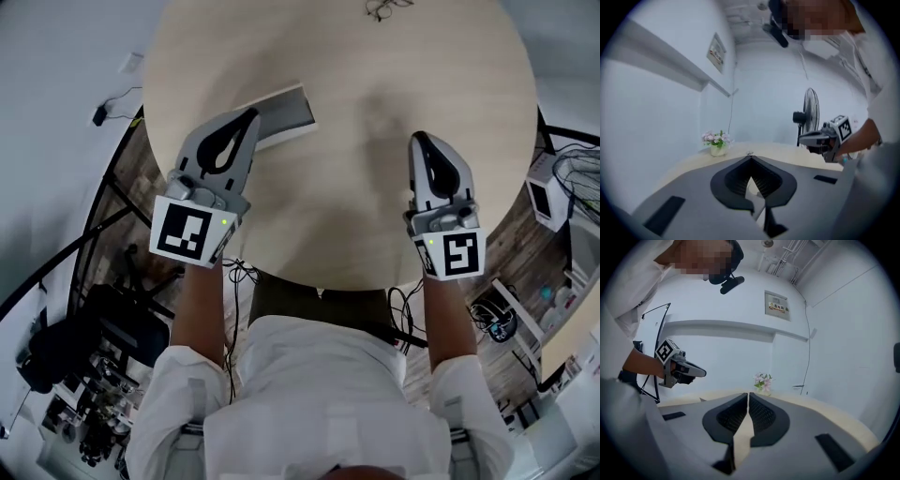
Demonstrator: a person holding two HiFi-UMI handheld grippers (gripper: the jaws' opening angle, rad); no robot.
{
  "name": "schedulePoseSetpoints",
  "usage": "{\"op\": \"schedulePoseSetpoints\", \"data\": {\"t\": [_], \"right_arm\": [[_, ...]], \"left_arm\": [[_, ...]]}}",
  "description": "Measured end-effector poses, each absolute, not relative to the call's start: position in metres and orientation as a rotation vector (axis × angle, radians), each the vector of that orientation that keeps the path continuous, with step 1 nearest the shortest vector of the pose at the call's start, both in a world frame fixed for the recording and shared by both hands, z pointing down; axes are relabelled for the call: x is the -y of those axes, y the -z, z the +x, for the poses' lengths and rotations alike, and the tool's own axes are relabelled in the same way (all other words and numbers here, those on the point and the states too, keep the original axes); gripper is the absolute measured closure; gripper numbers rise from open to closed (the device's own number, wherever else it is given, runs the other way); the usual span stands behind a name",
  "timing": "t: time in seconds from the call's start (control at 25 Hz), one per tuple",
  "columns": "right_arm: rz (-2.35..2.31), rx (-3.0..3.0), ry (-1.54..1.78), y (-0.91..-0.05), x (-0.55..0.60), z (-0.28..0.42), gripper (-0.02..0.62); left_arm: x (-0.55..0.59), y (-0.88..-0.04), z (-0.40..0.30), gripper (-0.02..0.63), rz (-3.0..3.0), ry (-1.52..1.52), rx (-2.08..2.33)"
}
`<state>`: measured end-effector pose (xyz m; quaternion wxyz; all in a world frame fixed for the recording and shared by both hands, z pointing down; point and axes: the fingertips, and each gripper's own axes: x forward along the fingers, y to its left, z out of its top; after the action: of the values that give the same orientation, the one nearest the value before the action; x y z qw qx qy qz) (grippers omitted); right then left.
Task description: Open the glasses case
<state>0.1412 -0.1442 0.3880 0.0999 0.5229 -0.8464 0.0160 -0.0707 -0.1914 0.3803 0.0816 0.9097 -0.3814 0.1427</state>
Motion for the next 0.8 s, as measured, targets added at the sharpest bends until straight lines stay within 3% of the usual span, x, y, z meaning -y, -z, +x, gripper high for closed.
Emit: {"op": "schedulePoseSetpoints", "data": {"t": [0.44,0.8], "right_arm": [[1.766,2.443,-0.006,-0.271,0.112,0.13,0.568],[1.828,2.481,-0.02,-0.232,0.061,0.118,0.568]], "left_arm": [[0.179,-0.279,-0.163,0.592,2.592,0.141,1.068],[0.14,-0.259,-0.235,0.593,2.491,0.257,1.105]]}}
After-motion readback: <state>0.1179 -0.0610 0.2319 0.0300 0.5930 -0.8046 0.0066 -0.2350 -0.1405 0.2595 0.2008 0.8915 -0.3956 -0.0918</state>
